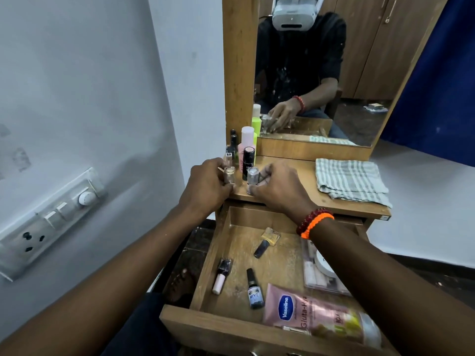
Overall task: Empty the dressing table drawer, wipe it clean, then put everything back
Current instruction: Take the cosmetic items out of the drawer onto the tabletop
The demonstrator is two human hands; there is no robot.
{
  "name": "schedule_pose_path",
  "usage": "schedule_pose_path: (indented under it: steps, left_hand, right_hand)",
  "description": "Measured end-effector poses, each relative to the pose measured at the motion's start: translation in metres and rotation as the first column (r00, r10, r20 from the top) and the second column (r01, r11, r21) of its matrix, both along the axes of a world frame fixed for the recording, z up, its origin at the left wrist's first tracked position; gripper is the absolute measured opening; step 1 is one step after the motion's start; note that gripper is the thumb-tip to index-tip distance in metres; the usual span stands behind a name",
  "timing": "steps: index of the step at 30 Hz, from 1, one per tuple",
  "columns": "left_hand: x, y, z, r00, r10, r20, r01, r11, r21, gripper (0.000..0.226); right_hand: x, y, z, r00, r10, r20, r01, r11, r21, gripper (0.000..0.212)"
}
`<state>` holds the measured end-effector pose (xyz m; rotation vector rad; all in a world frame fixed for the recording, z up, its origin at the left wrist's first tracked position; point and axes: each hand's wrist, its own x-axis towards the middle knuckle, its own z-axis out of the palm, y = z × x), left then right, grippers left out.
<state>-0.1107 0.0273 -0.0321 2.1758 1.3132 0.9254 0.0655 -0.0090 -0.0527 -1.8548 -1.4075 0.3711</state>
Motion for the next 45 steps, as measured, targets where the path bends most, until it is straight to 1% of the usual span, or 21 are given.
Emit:
schedule_pose_path:
  steps: [3, 6, 12, 17, 26, 29, 33, 35, 37, 39, 40, 41, 42, 43, 44, 45]
  left_hand:
    - [0.001, 0.004, -0.004, 0.997, 0.04, 0.07, -0.042, 0.999, 0.02, 0.043]
    - [0.004, 0.01, -0.007, 0.991, 0.058, 0.118, -0.061, 0.998, 0.018, 0.044]
    - [0.009, 0.022, -0.013, 0.986, 0.078, 0.144, -0.08, 0.997, 0.01, 0.045]
    - [0.009, 0.028, -0.018, 0.986, 0.078, 0.148, -0.081, 0.997, 0.016, 0.051]
    - [0.01, 0.03, -0.017, 0.988, 0.08, 0.132, -0.08, 0.997, -0.002, 0.053]
    - [0.01, 0.028, -0.017, 0.99, 0.088, 0.112, -0.089, 0.996, 0.0, 0.057]
    - [0.006, 0.022, -0.016, 0.989, 0.095, 0.115, -0.094, 0.995, -0.019, 0.064]
    - [0.003, 0.014, -0.015, 0.989, 0.107, 0.098, -0.106, 0.994, -0.02, 0.063]
    - [-0.002, 0.0, -0.013, 0.99, 0.121, 0.068, -0.122, 0.992, 0.009, 0.054]
    - [-0.01, -0.019, -0.014, 0.992, 0.127, 0.014, -0.127, 0.992, 0.012, 0.036]
    - [-0.014, -0.03, -0.014, 0.992, 0.11, -0.057, -0.111, 0.994, -0.023, 0.027]
    - [-0.016, -0.041, -0.016, 0.983, 0.068, -0.169, -0.084, 0.992, -0.09, 0.021]
    - [-0.017, -0.054, -0.017, 0.95, -0.002, -0.311, -0.056, 0.982, -0.178, 0.018]
    - [-0.017, -0.066, -0.019, 0.887, -0.08, -0.456, -0.042, 0.967, -0.251, 0.02]
    - [-0.015, -0.078, -0.021, 0.806, -0.138, -0.575, -0.038, 0.958, -0.284, 0.026]
    - [-0.013, -0.088, -0.025, 0.734, -0.158, -0.661, -0.035, 0.962, -0.269, 0.03]
  right_hand:
    - [-0.004, 0.006, -0.002, 1.0, -0.015, -0.017, 0.016, 0.999, 0.03, 0.025]
    - [-0.011, 0.011, -0.003, 0.998, -0.041, -0.041, 0.044, 0.998, 0.055, 0.029]
    - [-0.022, 0.016, 0.0, 0.986, -0.118, -0.114, 0.129, 0.987, 0.091, 0.034]
    - [-0.024, 0.016, 0.002, 0.982, -0.141, -0.127, 0.151, 0.985, 0.08, 0.032]
    - [-0.024, 0.016, 0.003, 0.983, -0.146, -0.107, 0.151, 0.987, 0.046, 0.032]
    - [-0.023, 0.016, 0.002, 0.984, -0.141, -0.113, 0.145, 0.989, 0.024, 0.035]
    - [-0.023, 0.01, 0.003, 0.982, -0.14, -0.13, 0.144, 0.989, 0.02, 0.044]
    - [-0.023, -0.001, 0.008, 0.982, -0.131, -0.135, 0.136, 0.99, 0.029, 0.043]
    - [-0.024, -0.016, 0.011, 0.982, -0.126, -0.142, 0.132, 0.991, 0.035, 0.038]
    - [-0.026, -0.032, 0.008, 0.983, -0.113, -0.143, 0.123, 0.99, 0.062, 0.032]
    - [-0.027, -0.041, 0.006, 0.986, -0.1, -0.135, 0.109, 0.992, 0.063, 0.028]
    - [-0.028, -0.05, 0.003, 0.989, -0.083, -0.121, 0.089, 0.995, 0.04, 0.026]
    - [-0.029, -0.059, 0.0, 0.993, -0.059, -0.107, 0.059, 0.998, -0.009, 0.026]
    - [-0.03, -0.068, -0.004, 0.995, -0.025, -0.094, 0.018, 0.997, -0.075, 0.025]
    - [-0.032, -0.075, -0.01, 0.997, 0.011, -0.08, -0.024, 0.987, -0.16, 0.023]
    - [-0.034, -0.081, -0.015, 0.997, 0.043, -0.065, -0.058, 0.966, -0.25, 0.022]
